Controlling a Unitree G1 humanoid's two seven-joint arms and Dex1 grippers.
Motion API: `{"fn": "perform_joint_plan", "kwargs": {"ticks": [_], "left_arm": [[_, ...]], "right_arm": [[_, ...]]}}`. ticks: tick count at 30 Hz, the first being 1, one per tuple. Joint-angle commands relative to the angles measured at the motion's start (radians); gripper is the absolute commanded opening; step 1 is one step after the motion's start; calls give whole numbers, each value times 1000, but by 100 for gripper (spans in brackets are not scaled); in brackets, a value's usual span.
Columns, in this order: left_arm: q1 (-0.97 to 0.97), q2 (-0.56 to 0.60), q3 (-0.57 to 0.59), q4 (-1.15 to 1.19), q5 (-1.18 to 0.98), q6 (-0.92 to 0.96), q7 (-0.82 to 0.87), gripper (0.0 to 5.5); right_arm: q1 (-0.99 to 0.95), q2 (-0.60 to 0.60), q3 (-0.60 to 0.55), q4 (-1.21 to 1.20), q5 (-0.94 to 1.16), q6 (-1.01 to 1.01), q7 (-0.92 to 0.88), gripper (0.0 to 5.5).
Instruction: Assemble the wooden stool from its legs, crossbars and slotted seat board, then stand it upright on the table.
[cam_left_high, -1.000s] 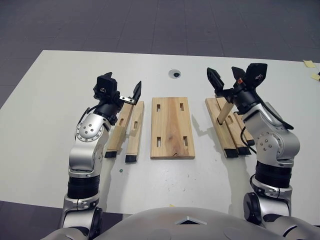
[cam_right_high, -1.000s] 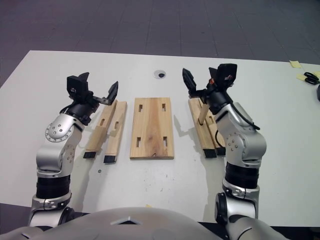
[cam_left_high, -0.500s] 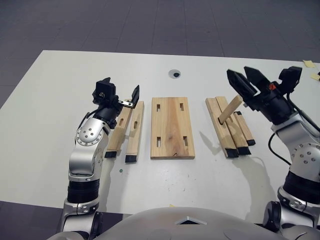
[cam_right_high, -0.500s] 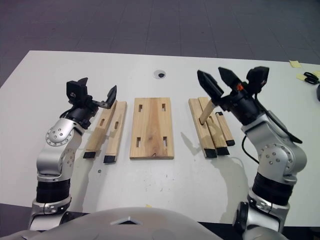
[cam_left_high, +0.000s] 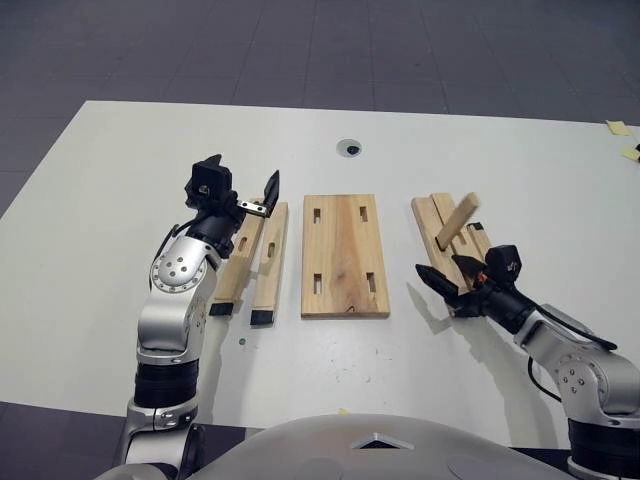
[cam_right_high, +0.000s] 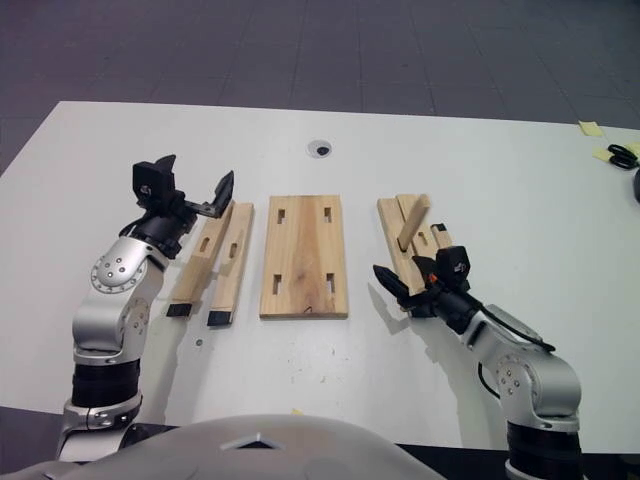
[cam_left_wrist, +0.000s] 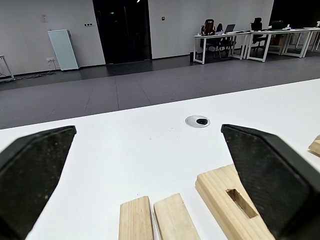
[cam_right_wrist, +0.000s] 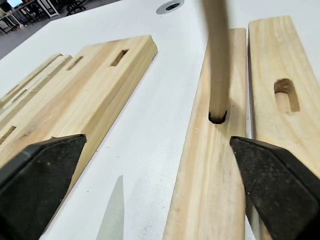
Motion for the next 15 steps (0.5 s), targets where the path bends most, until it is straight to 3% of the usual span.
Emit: {"fn": "perform_joint_plan", "kwargs": {"ticks": [1,12,15], "left_arm": [[11,0,-1,-9,10,3,2,540],[9,0,-5,-6,15,1,5,540],[7,1,-7,-2,19,-2,5,540]], "right_arm": [[24,-16,22,6,-46,17,-24,535],[10,-90,118,40,-219,5,-38,535],[0,-92,129,32,-248,5,-44,484]]}}
